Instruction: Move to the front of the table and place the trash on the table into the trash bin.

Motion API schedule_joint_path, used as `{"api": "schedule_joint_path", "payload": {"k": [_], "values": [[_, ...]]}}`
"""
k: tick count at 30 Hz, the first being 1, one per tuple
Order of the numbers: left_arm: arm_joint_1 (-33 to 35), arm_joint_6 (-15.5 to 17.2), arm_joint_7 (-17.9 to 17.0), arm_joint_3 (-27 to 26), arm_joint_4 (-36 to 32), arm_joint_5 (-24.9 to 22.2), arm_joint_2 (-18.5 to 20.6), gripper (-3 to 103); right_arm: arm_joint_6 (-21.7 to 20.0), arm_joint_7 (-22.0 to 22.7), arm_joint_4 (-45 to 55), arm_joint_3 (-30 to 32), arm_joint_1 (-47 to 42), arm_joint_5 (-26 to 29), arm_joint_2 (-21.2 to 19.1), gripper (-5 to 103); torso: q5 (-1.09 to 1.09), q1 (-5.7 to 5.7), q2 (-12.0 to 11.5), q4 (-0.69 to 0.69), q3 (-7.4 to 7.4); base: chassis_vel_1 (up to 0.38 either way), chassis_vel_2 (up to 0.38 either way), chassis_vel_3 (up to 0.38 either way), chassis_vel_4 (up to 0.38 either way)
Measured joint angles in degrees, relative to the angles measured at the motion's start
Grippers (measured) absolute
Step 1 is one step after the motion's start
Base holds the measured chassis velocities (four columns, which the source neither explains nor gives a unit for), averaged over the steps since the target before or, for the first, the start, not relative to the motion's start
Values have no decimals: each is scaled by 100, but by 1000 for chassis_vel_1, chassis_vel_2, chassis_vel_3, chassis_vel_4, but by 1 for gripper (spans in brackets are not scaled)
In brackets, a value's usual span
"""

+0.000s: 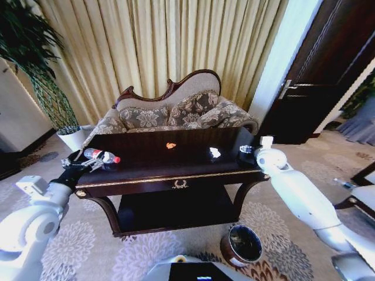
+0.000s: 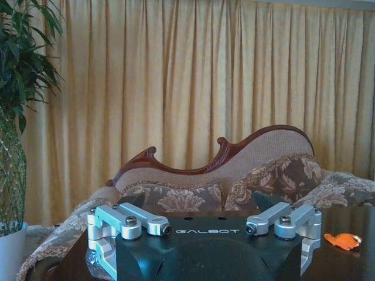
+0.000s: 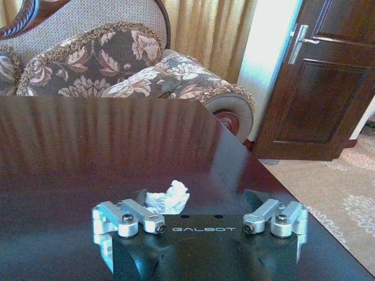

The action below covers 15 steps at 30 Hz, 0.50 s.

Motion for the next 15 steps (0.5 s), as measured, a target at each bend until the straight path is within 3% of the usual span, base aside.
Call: {"api": "schedule_joint_path", "payload": {"k": [1,5,7,15], "values": [[0,0,0,0,0,0,0,100,0,0,0,0,0,0,0,95,0,0,0,0,0,0,0,0,0],[-24,-1,1,-16,-3,-18,6,100,37,-2,34,-38,-11,-38,9,73,0,0,0,1,0,0,0,0,0],[-24,-1,2,-20,-4,-20,6,100,41,-2,38,-44,-11,-38,12,73,0,0,0,0,0,0,0,0,0],[-26,-4,7,-68,-1,-36,1,100,81,-5,97,-74,-45,-38,7,41,0,0,0,1,0,0,0,0,0]]}}
